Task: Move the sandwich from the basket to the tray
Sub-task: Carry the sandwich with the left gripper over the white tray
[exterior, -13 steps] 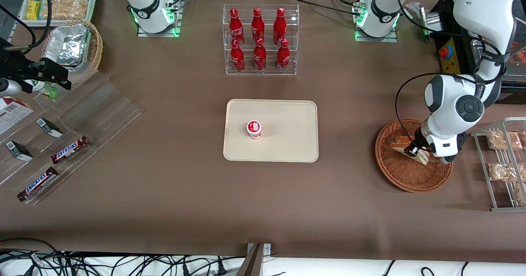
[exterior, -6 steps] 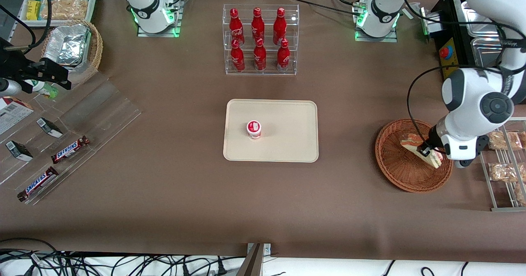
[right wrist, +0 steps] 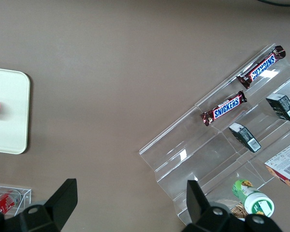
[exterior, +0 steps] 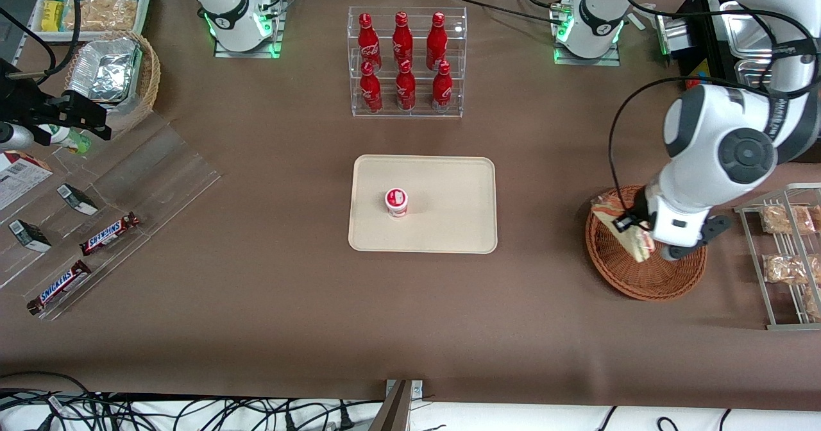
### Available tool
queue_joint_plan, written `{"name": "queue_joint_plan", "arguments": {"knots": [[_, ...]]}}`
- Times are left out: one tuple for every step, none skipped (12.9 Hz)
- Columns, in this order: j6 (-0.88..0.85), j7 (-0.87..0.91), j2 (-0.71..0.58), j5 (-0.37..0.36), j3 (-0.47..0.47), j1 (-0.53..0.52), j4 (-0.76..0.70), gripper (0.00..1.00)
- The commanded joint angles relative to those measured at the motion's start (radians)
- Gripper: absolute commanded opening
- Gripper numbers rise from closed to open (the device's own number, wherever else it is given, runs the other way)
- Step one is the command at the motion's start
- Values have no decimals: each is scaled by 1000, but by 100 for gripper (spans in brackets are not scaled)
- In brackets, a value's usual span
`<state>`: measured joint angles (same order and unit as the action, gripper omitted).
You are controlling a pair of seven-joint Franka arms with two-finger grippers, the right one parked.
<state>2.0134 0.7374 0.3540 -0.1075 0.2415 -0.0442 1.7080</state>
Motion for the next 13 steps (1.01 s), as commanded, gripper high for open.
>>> {"name": "queue_joint_plan", "arguments": {"knots": [[-45, -24, 10, -24, 99, -6, -36, 0], [-45, -27, 10, -49, 143, -5, -36, 0], [-45, -39, 10, -95, 192, -3, -36, 0], [-45, -50, 13, -119, 238, -3, -36, 0], [-44, -58, 19, -121, 274, 1, -34, 0], [-41, -68, 25, -123, 286, 29, -34, 0], [-35, -90, 36, -135, 286, 64, -34, 0], [-32, -102, 54, -142, 286, 87, -36, 0], [-27, -102, 75, -146, 286, 108, -36, 0], [2, -101, 85, -146, 286, 130, -36, 0], [25, -96, 91, -144, 286, 148, -34, 0], [31, -92, 111, -146, 286, 168, -34, 0], [37, -89, 132, -146, 286, 185, -36, 0]]}}
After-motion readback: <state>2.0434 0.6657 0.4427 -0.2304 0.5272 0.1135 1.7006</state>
